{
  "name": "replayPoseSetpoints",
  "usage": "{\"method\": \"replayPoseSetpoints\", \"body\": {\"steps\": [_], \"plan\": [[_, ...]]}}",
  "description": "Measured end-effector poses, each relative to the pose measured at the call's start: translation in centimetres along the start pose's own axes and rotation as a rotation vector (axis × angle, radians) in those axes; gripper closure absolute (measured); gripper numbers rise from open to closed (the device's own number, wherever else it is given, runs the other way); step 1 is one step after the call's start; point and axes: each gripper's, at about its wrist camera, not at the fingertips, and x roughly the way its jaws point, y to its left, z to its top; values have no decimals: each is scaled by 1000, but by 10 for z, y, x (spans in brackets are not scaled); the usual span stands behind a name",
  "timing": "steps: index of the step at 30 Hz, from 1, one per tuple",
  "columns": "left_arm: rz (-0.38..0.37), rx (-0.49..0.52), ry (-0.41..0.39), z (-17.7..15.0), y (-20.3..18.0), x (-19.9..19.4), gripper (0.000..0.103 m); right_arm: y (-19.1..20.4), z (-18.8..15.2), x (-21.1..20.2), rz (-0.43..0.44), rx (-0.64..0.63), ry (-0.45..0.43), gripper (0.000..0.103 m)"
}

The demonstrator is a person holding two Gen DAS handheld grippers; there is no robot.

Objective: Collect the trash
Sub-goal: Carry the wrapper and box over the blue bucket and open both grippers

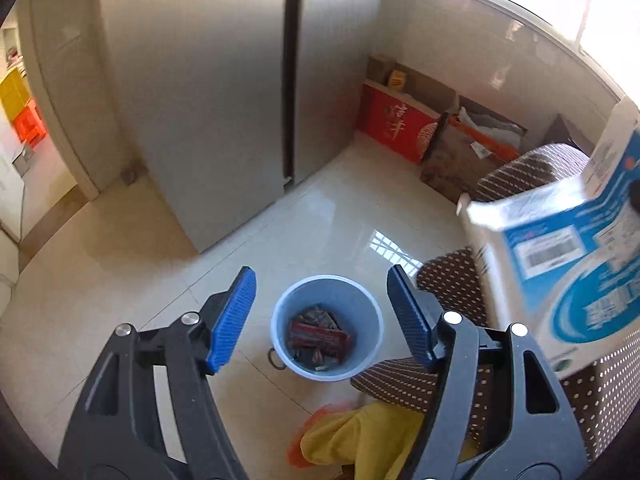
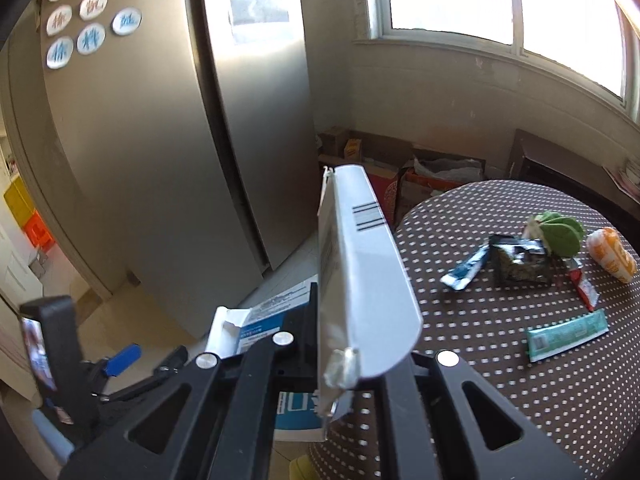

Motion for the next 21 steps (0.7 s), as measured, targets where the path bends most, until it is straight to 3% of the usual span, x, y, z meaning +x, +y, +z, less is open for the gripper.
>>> {"method": "replayPoseSetpoints", "body": {"steps": [7,9,10,14,21], "plan": [[92,-43,-10,3,43,-5,35,35,-10,56,-11,-39,104,92],[109,-53,-11,3,52,-5,35,39,-13,73,27,-26,160,52],[118,-57,-7,2,56,-4,35,41,-15,81,33,-24,194,21],[130,-61,5,1,61,-4,35,51,-23,81,-35,-89,150,19],[95,-20,-11,3,42,-16,35,51,-26,68,27,-82,167,19]]}}
